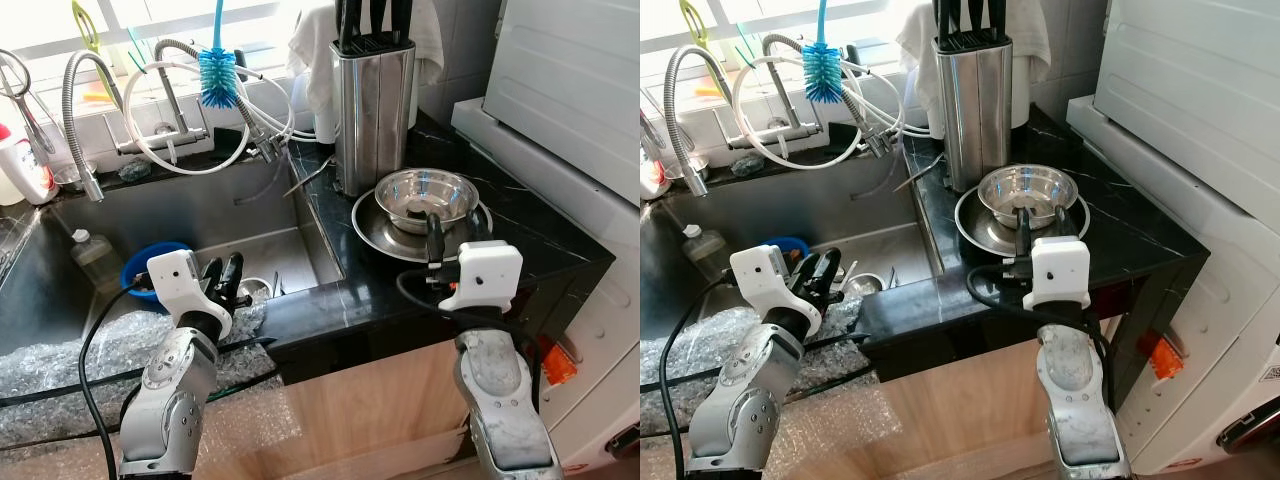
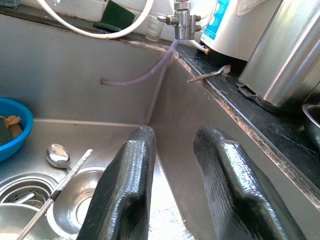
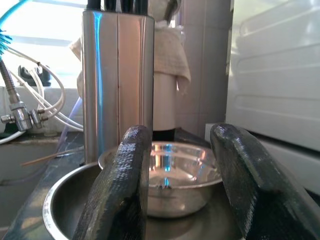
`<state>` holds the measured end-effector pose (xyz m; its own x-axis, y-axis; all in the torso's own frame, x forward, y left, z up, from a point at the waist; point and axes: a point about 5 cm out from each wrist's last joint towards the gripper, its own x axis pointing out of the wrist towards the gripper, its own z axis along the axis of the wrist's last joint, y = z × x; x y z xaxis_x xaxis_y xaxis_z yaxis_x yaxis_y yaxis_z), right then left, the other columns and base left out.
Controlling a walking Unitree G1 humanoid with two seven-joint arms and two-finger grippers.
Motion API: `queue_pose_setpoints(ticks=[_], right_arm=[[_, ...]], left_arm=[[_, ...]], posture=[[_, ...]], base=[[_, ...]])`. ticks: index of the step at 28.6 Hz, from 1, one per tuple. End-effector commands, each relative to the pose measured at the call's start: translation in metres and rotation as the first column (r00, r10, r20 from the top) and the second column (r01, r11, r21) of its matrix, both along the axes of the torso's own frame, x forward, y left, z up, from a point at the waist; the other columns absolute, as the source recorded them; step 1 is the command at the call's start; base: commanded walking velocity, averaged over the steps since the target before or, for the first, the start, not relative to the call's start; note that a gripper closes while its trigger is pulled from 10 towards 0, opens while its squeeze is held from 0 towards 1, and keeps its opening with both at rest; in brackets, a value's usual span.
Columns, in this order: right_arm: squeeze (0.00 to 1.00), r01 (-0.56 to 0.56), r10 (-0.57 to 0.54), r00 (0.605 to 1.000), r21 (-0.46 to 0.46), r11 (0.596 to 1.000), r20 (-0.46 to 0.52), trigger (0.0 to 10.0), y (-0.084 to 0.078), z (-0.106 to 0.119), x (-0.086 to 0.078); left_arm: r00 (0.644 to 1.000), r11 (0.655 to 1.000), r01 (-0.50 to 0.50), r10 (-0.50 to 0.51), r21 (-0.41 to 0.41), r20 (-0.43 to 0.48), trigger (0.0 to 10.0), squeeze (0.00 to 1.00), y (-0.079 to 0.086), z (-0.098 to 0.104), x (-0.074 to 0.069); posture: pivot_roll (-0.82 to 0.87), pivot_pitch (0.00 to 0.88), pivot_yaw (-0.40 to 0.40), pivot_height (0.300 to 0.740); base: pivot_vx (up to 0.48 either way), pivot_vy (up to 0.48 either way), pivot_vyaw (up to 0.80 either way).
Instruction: Kitchen organization
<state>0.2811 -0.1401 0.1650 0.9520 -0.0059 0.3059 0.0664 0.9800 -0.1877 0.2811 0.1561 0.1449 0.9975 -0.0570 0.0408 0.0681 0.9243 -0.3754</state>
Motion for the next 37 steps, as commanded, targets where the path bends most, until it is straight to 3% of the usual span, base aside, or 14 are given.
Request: queue_pose_setpoints(ticks=[1,11,30,31,32,33,37], right_arm=[[0.00,0.005,-0.005,1.000,0.002,1.000,-0.019,10.0,0.001,-0.002,0.004],[0.00,0.017,-0.021,0.994,-0.043,0.999,-0.105,10.0,0.002,-0.013,0.010],[0.00,0.007,-0.012,0.992,-0.045,0.999,-0.126,10.0,0.004,-0.013,0.016],[0.00,0.010,-0.016,0.991,-0.047,0.999,-0.130,3.6,0.003,-0.013,0.016],[0.00,0.013,-0.019,0.991,-0.047,0.999,-0.132,1.0,0.003,-0.014,0.016],[0.00,0.016,-0.022,0.991,-0.046,0.999,-0.134,0.0,0.002,-0.014,0.016],[0.00,0.020,-0.027,0.990,-0.052,0.998,-0.139,0.0,0.002,-0.014,0.017]], left_arm=[[1.000,1.000,-0.012,0.012,0.026,-0.003,10.0,0.00,0.003,0.000,0.000],[1.000,1.000,-0.012,0.012,0.024,-0.006,10.0,0.00,0.002,-0.001,0.000],[1.000,1.000,-0.016,0.016,0.022,-0.004,10.0,0.00,0.001,-0.001,-0.001],[1.000,1.000,-0.017,0.017,0.022,-0.004,10.0,0.00,0.001,-0.001,-0.001],[1.000,1.000,-0.017,0.017,0.021,-0.004,10.0,0.00,0.001,-0.001,-0.001],[1.000,1.000,-0.017,0.017,0.021,-0.004,10.0,0.00,0.001,-0.001,-0.001],[1.000,1.000,-0.015,0.016,0.021,-0.004,10.0,0.00,0.001,-0.001,-0.002]], posture=[[-0.12,0.000,0.127,0.740],[-0.12,0.000,0.126,0.740],[-0.11,0.000,0.123,0.740],[-0.11,0.000,0.122,0.740],[-0.11,0.000,0.122,0.740],[-0.11,0.000,0.122,0.740],[-0.11,0.000,0.121,0.740]], base=[[0.000,0.000,0.00],[0.000,0.000,0.00],[0.000,0.000,0.00],[0.000,0.000,0.00],[0.000,0.000,0.00],[0.000,0.000,0.00],[0.000,0.000,0.00]])
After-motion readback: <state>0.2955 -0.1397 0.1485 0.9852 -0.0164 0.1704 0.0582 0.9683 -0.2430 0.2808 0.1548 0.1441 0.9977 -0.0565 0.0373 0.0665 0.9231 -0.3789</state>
